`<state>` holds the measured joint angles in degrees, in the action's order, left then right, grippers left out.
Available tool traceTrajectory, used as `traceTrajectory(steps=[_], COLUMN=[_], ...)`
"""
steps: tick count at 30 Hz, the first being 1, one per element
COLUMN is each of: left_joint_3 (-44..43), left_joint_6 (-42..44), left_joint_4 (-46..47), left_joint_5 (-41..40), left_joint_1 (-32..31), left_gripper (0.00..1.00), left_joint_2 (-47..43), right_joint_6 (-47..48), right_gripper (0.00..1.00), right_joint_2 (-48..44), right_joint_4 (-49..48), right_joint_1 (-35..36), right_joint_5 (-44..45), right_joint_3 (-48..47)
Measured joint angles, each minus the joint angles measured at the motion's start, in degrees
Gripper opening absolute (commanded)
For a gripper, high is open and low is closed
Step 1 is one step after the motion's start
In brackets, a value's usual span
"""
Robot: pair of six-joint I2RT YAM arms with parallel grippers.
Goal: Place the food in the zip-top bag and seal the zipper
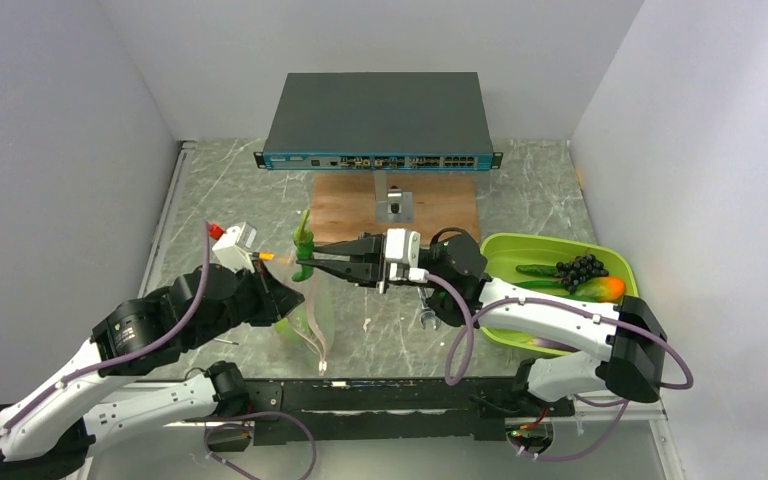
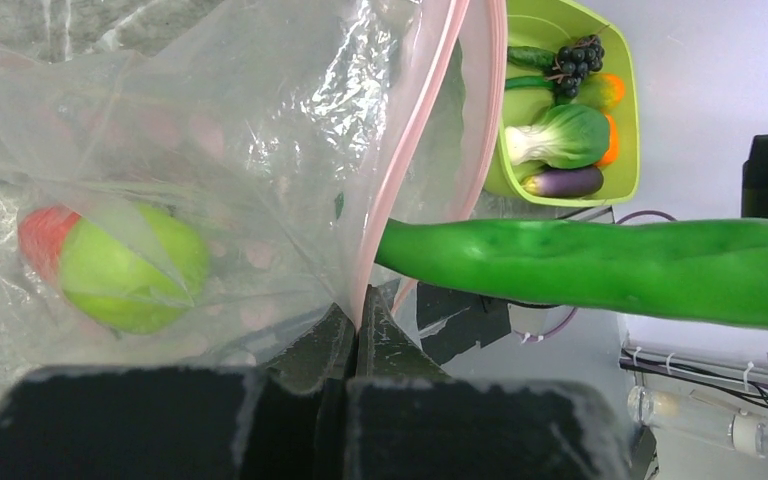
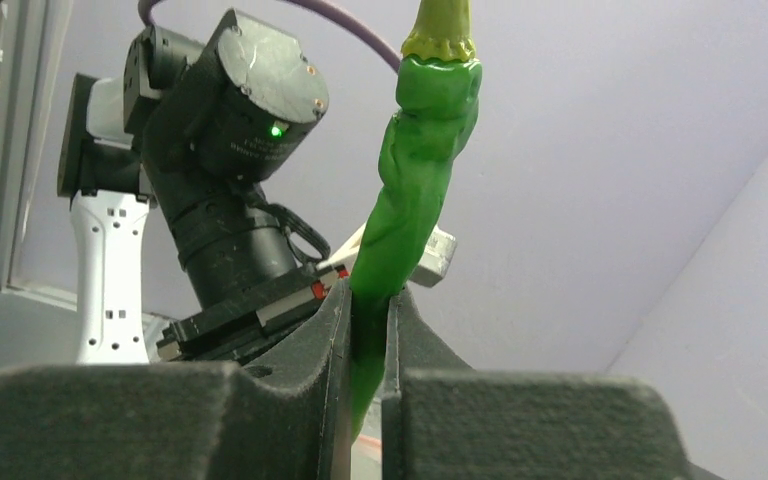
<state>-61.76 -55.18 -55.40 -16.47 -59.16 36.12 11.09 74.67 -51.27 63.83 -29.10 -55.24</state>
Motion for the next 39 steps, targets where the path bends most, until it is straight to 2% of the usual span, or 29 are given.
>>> traceTrajectory(steps=[5,8,13,14,15,16,22,28,34,39], left_joint_3=[-0.1,-0.8,-1.3,-1.5,-1.7,-2.0,-2.3,-2.2,-1.5,-0.2], left_joint_6=[0.0,0.0,0.0,0.0,0.0,0.0,-0.1,-0.2,-0.2,-0.2], left_joint_4=[-0.2,-0.2,0.0,0.0,0.0,0.0,-0.1,-0.1,0.2,1.5], left_joint_5=[0.1,0.2,0.2,0.2,0.2,0.1,-0.3,-1.5,-2.1,-2.3], left_joint_1=[0.0,0.0,0.0,0.0,0.0,0.0,0.0,0.0,0.0,0.0], left_gripper=[0.00,0.00,0.00,0.00,0.00,0.00,0.00,0.00,0.00,0.00], left_joint_2=[0.0,-0.1,-1.3,-1.6,-1.6,-1.6,-1.8,-2.4,-2.0,-0.6], right_joint_6=[1.0,1.9,4.7,4.8,4.6,4.1,2.4,-2.4,-14.1,-22.2], right_gripper=[0.02,0.16,0.62,0.67,0.90,0.99,1.00,1.00,1.00,1.00], right_joint_2=[0.0,0.6,3.9,5.0,6.5,7.9,8.2,-5.2,-16.2,-21.6], right_joint_4=[-0.3,-1.1,-4.8,-5.7,-7.0,-7.8,-2.3,7.1,26.3,44.5], right_joint_1=[-0.1,-0.6,-1.7,-2.0,-2.4,-3.1,-4.5,-1.9,-1.7,-1.7], right_joint_5=[-0.2,0.5,1.3,1.7,1.8,2.0,3.3,8.9,18.7,32.2], right_joint_3=[-1.4,-1.1,1.3,1.9,2.4,2.9,5.6,9.3,3.7,1.6])
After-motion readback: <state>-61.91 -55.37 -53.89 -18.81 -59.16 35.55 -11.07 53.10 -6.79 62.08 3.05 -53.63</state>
